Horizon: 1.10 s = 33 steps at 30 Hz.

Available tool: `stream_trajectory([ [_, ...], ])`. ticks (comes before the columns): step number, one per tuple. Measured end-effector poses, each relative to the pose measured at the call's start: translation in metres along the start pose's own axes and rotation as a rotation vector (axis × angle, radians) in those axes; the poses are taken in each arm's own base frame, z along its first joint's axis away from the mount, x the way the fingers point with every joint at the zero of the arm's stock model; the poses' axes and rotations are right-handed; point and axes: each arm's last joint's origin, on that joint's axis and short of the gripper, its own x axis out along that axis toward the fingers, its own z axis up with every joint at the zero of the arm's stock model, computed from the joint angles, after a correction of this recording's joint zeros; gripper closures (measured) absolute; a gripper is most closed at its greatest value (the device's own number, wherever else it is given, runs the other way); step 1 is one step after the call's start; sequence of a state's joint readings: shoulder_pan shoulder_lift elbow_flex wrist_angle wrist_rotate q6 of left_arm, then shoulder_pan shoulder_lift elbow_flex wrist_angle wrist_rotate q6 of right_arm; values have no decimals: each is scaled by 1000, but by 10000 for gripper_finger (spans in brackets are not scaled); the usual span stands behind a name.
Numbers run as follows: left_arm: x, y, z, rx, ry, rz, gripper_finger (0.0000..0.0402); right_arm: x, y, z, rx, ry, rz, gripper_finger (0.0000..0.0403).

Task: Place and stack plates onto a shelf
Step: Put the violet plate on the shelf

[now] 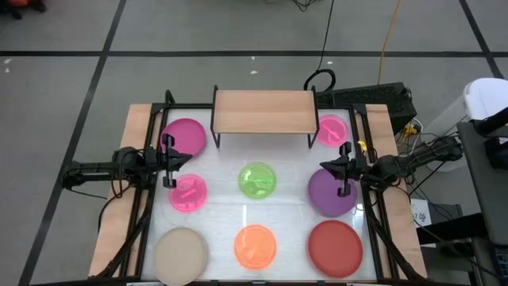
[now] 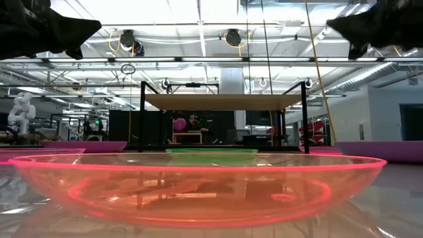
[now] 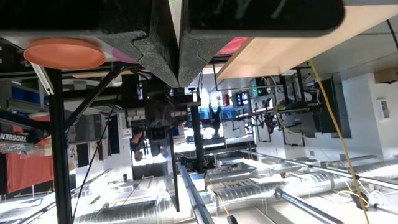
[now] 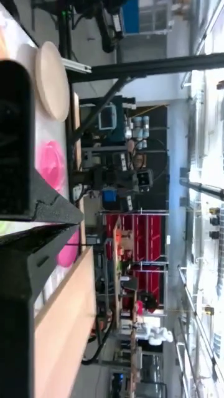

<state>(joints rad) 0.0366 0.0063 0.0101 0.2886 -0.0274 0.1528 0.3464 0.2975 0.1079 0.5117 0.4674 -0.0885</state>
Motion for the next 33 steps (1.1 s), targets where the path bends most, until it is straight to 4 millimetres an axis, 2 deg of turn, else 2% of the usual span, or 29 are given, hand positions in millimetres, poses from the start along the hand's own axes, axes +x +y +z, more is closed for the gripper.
stream_trajectory([
  [5, 0, 0, 0, 0, 0, 0, 387, 13, 10, 25, -26, 45, 39, 403],
  [15, 0, 0, 0, 0, 0, 0, 387, 55, 43, 35, -241, 298, -99, 403],
  [21, 0, 0, 0, 0, 0, 0, 387, 74, 70, 50, -336, 407, -136, 403],
  [27, 0, 0, 0, 0, 0, 0, 387, 71, 87, 65, -298, 422, -109, 403],
  [33, 0, 0, 0, 0, 0, 0, 387, 56, 82, 71, -140, 468, -43, 402],
])
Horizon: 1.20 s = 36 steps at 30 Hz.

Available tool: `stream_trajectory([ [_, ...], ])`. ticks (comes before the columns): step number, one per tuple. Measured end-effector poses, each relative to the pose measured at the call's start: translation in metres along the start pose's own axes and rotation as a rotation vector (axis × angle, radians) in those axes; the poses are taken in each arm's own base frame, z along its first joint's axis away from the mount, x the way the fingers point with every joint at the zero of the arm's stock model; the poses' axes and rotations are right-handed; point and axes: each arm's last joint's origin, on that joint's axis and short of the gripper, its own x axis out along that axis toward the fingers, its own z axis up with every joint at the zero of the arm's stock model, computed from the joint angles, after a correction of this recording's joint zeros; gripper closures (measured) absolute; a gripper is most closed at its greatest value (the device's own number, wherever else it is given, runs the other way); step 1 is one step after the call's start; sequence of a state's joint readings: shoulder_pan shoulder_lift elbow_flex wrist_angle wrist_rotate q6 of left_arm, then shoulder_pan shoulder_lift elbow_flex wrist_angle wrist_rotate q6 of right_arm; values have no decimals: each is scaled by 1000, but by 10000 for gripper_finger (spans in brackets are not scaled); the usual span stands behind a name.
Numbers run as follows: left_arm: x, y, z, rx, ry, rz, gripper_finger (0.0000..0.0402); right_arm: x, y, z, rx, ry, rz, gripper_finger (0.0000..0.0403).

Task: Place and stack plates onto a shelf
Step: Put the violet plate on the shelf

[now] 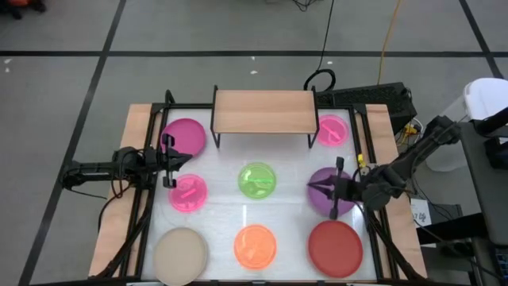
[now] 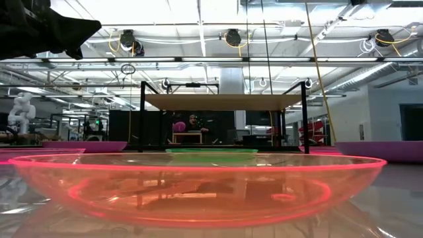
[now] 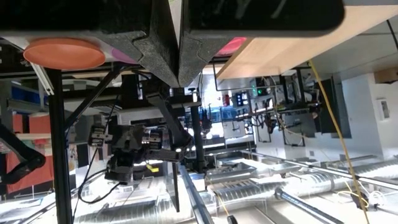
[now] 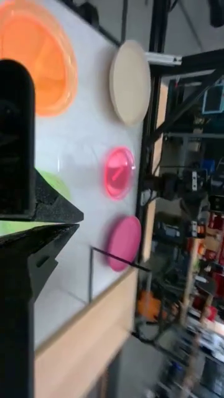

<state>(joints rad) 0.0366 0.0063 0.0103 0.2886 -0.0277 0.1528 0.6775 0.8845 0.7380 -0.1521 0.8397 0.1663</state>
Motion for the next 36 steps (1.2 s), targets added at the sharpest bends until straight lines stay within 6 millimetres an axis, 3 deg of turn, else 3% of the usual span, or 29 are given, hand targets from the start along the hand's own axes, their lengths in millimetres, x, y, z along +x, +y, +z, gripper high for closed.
stream_trajectory([
  [3, 0, 0, 0, 0, 0, 0, 387, -6, -6, 7, 22, 3, 6, 397],
  [10, 0, 0, 0, 0, 0, 0, 387, -22, -17, 62, -30, 63, 5, 377],
  [14, 0, 0, 0, 0, 0, 0, 387, -22, -21, 68, -65, 155, -31, 366],
  [20, 0, 0, 0, 0, 0, 0, 387, -5, -13, 23, -101, 300, -39, 334],
  [27, 0, 0, 0, 0, 0, 0, 387, 7, -9, -37, 77, 509, 34, 260],
  [32, 0, 0, 0, 0, 0, 0, 387, 14, -4, -69, 170, 568, 101, 213],
  [36, 0, 0, 0, 0, 0, 0, 387, 17, -4, -93, 199, 568, 105, 201],
])
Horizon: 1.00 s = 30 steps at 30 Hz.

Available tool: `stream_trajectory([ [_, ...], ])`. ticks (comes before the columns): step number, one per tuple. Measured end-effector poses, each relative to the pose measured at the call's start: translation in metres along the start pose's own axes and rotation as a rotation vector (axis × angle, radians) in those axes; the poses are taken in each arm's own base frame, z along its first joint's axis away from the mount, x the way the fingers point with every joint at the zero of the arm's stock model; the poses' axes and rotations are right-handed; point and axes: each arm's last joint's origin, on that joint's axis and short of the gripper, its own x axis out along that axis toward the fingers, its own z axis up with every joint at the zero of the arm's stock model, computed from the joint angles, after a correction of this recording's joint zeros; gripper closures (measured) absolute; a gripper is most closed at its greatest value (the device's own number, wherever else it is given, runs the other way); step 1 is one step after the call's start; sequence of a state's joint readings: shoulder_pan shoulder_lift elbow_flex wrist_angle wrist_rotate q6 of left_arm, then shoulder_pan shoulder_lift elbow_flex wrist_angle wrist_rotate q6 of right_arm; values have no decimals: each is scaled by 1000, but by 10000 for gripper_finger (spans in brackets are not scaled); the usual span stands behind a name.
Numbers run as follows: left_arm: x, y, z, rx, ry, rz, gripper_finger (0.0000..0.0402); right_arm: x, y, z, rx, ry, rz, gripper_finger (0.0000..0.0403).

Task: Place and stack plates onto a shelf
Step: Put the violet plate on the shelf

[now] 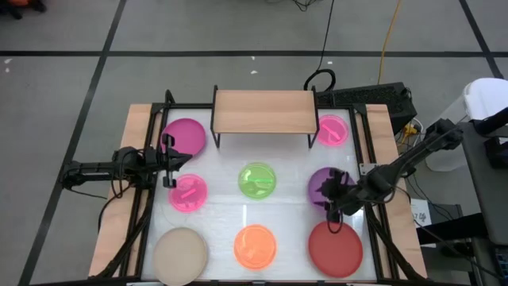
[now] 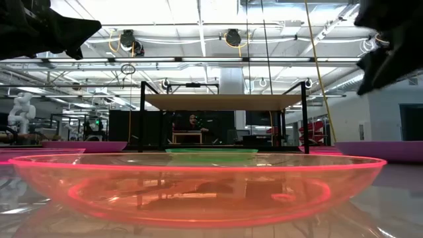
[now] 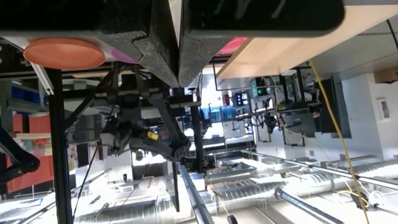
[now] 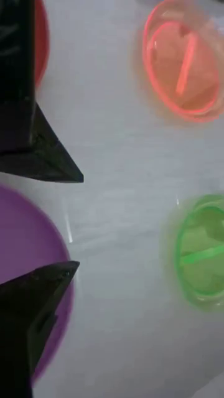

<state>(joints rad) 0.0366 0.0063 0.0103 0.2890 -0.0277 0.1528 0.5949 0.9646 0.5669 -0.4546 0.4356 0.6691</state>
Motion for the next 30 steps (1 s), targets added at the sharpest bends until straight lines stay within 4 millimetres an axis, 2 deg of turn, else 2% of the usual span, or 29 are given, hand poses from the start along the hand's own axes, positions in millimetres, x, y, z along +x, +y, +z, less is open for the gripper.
stream_trajectory([
  [5, 0, 0, 0, 0, 0, 0, 387, 12, -8, -18, 31, 21, -17, 200],
  [10, 0, 0, 0, 0, 0, 0, 387, 18, -11, -28, 66, 21, -18, 200],
  [23, 0, 0, 0, 0, 0, 0, 387, 40, -5, -37, 39, 72, -36, 208],
  [30, 0, 0, 0, 0, 0, 0, 387, 45, -4, -40, 26, 97, -49, 215],
])
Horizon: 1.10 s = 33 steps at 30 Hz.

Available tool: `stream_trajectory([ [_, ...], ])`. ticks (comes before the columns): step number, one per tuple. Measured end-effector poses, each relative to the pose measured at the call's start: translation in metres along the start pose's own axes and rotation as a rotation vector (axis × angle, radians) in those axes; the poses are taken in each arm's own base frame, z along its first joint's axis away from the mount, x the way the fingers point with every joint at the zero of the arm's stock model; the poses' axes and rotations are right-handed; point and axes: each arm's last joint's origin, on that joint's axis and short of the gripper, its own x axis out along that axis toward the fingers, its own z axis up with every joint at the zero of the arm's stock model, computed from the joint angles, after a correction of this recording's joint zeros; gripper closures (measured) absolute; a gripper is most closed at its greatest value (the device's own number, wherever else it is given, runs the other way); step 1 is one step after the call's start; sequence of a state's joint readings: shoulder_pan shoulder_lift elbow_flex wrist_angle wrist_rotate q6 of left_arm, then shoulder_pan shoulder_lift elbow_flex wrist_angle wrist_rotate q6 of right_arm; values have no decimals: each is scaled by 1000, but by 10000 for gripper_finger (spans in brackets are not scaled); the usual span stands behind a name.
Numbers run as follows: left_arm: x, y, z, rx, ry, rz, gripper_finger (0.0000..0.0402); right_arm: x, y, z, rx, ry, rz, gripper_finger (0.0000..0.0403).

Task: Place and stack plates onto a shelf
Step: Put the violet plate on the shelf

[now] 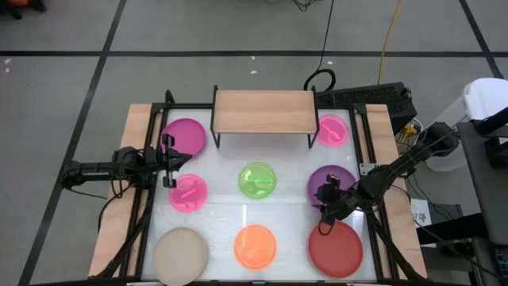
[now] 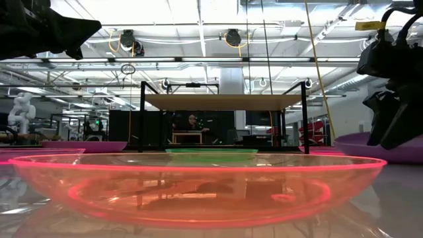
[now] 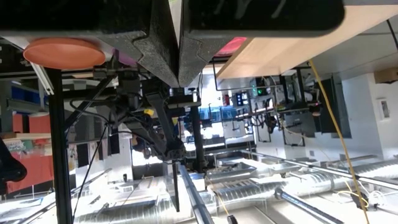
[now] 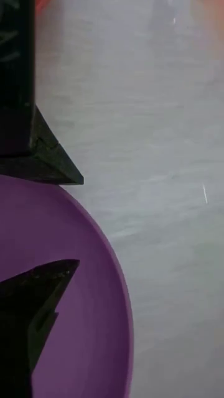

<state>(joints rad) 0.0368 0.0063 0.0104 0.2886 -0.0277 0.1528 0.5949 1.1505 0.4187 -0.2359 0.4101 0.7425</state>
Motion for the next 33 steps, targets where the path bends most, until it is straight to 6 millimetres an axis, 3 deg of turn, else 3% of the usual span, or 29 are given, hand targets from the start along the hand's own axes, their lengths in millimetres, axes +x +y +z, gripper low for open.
stream_trajectory([
  [18, 0, 0, 0, 0, -1, 0, 387, 1, -1, -2, 8, 30, 2, 225],
  [25, 0, 0, 0, 0, -1, 0, 387, 1, -3, -5, 12, 61, -26, 284],
  [33, 0, 0, 0, 0, 0, 0, 387, 0, 0, -1, -5, 43, 16, 391],
])
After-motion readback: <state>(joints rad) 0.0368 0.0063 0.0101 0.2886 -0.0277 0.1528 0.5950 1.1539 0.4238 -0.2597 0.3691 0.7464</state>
